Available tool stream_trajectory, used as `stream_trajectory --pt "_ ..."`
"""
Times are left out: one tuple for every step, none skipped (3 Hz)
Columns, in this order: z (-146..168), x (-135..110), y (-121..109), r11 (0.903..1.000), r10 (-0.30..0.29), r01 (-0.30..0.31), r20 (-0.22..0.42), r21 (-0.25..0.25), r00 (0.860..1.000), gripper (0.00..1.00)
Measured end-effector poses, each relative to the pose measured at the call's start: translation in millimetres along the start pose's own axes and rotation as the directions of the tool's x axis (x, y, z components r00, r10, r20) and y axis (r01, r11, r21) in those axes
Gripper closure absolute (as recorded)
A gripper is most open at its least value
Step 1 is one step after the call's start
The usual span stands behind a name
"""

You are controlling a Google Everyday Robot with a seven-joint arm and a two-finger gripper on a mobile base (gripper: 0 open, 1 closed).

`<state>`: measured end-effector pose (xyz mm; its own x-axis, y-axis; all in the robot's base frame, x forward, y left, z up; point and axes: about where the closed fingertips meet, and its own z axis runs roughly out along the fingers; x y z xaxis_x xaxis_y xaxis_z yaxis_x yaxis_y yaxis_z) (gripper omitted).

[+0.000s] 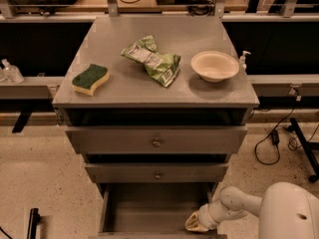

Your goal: Open bottom drawer

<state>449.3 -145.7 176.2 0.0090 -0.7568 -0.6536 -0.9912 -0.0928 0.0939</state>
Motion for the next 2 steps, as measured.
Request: stream_trajectory --pt "-16 -9 3 0.9989 -0.034 0.032 0.054 0.033 0.998 1.0" --pt "-32 -30 8 0.9929 -0.108 0.103 0.088 0.06 0.99 0.82"
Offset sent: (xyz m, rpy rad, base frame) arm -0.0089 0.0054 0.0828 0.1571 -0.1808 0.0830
